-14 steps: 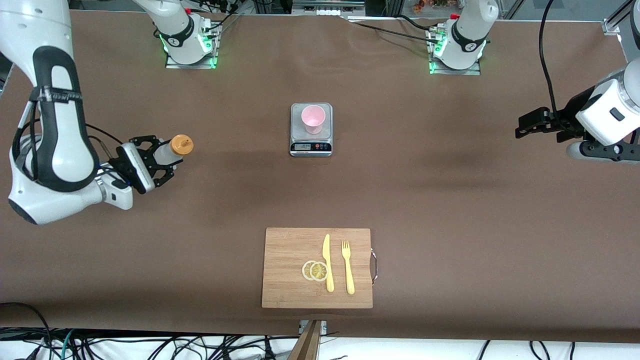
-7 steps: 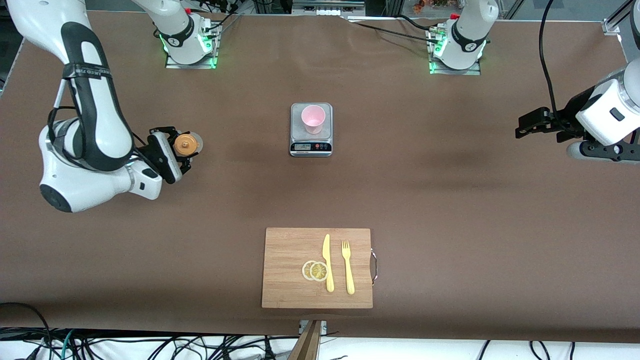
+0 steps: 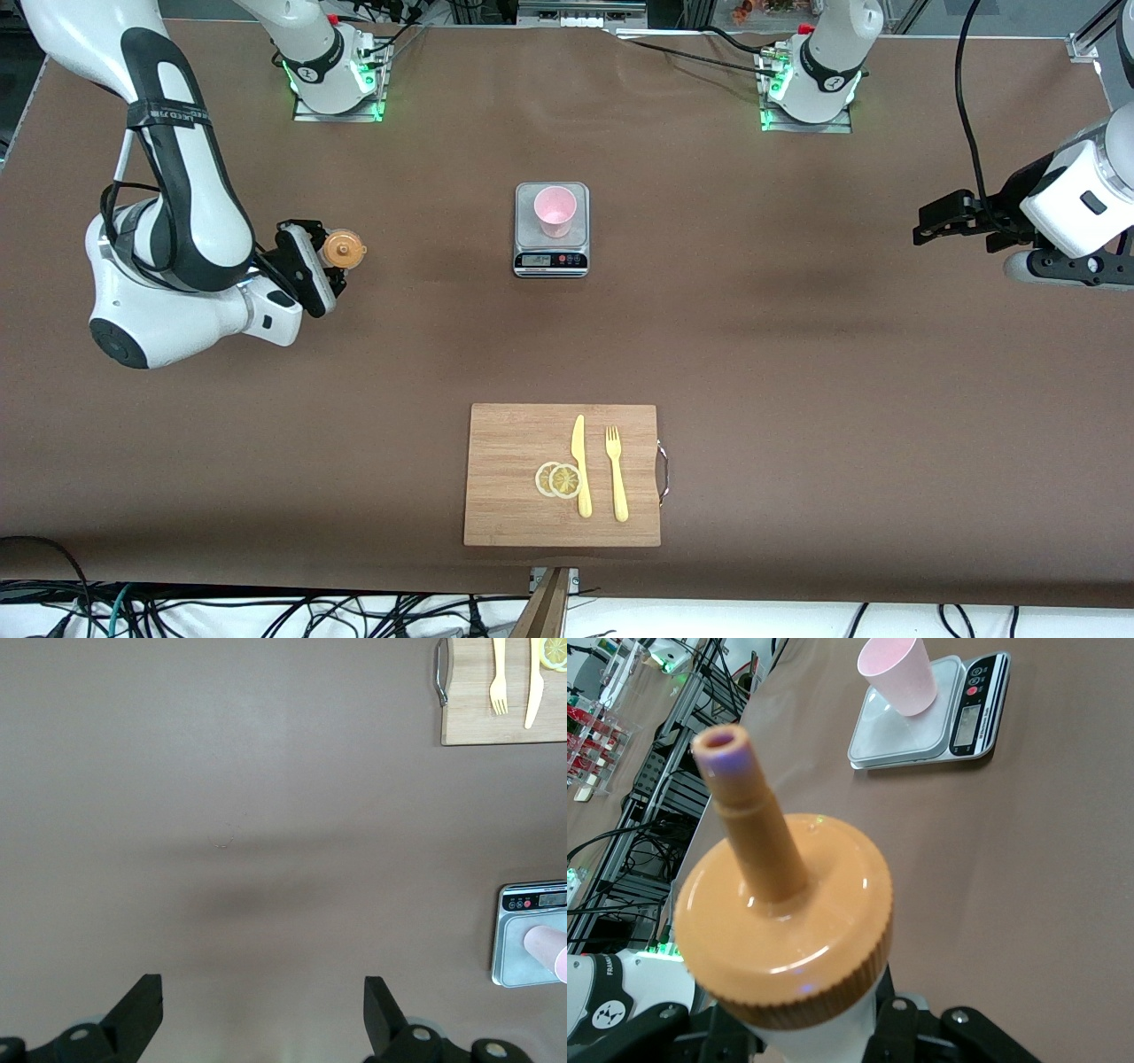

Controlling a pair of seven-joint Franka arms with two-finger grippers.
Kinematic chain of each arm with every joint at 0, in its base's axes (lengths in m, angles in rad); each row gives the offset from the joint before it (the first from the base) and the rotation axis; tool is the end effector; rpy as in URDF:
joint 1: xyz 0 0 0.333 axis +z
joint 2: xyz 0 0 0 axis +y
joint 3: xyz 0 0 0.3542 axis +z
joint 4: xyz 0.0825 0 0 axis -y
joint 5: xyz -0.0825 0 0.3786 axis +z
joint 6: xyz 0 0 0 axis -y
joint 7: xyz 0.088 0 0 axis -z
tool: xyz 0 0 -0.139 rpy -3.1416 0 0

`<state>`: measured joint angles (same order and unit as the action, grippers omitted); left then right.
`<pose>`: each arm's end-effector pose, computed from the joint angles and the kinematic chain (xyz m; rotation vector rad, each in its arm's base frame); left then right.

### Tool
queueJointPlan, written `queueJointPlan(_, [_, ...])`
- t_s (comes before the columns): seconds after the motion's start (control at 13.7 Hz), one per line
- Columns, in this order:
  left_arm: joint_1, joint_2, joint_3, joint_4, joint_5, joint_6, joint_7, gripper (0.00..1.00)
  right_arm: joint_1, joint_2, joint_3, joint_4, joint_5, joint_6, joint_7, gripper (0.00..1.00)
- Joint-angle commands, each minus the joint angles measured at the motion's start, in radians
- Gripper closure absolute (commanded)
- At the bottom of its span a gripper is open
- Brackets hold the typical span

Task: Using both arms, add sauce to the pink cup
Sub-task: 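Lift the squeeze bottle with the right gripper and tilt it, then move the bottle with the right gripper over the pink cup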

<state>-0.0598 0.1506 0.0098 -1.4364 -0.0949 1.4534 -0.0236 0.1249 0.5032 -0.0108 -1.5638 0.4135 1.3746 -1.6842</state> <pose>0.5818 -0.0436 0.5983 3.0457 -0.0476 -0.2089 0.5893 0.1305 0.3437 -1.5281 -1.7952 0.2387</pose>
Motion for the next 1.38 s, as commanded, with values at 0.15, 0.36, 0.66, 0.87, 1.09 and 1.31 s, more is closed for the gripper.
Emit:
queueJointPlan(0.15, [-0.002, -0.003, -0.002, 0.004, 0.020, -0.008, 0.020, 0.00, 0.027, -0.077, 0.078, -0.039, -0.105, 0.027, 0.124, 0.56])
queueJointPlan(0.36, [-0.002, -0.003, -0.001, 0.004, 0.018, -0.008, 0.019, 0.00, 0.032, -0.078, 0.153, -0.033, -0.198, 0.040, 0.171, 0.56])
queueJointPlan(0.66, [-0.002, -0.003, -0.001, 0.004, 0.018, -0.008, 0.020, 0.00, 0.048, -0.080, 0.224, -0.033, -0.294, 0.064, 0.247, 0.55])
queueJointPlan(0.87, [-0.002, -0.003, -0.001, 0.004, 0.018, -0.008, 0.020, 0.00, 0.065, -0.080, 0.254, -0.039, -0.344, 0.069, 0.285, 0.55])
queueJointPlan(1.09, [-0.002, -0.003, -0.001, 0.004, 0.018, -0.008, 0.020, 0.00, 0.068, -0.080, 0.307, -0.048, -0.409, 0.069, 0.343, 0.55])
queueJointPlan(1.31, [-0.002, -0.003, -0.001, 0.004, 0.018, -0.008, 0.019, 0.00, 0.074, -0.080, 0.374, -0.054, -0.475, 0.067, 0.438, 0.55])
